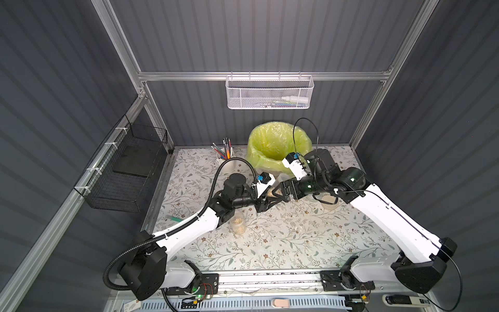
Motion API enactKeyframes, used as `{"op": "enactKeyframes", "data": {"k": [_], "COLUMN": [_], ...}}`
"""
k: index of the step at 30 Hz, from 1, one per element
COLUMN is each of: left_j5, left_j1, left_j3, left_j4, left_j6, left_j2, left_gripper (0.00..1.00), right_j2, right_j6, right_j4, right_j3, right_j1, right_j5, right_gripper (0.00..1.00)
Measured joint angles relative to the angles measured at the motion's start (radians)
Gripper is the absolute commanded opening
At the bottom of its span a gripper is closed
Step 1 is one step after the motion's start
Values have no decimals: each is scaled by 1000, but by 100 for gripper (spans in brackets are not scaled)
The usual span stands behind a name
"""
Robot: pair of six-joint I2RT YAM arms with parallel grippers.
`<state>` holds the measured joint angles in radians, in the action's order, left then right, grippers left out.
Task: Empty expired oatmeal from jars
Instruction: Pick up the jar from the center of the board, then unscrew the lid from the jar.
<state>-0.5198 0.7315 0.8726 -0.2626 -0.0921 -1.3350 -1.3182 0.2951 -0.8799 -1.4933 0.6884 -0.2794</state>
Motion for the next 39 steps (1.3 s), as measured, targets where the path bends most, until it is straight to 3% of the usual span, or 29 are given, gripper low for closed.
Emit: {"op": "enactKeyframes", "data": {"k": [6, 15, 23, 29, 39], "left_j5": [134, 431, 612, 682, 769], "left_j1": [0, 39, 134, 189, 281], "left_j3": [8, 29, -22, -32, -10], "left_j4": [3, 14, -31, -48, -106], "left_j6": [-55, -218, -373, -441, -544], "left_j2": [2, 46, 69, 56, -93], "left_gripper": [23, 27, 26, 26, 25], "right_j2": [148, 342, 254, 105, -26], "right_j6": [29, 174, 325, 378, 401], "right_j4": [21, 10, -29, -48, -80], "right_j3": [141, 239, 166, -26, -66], "right_j1": [-43, -262, -365, -368, -341], "right_j5": [3, -134, -235, -252, -280], "right_gripper": [99, 99, 93, 87, 84]}}
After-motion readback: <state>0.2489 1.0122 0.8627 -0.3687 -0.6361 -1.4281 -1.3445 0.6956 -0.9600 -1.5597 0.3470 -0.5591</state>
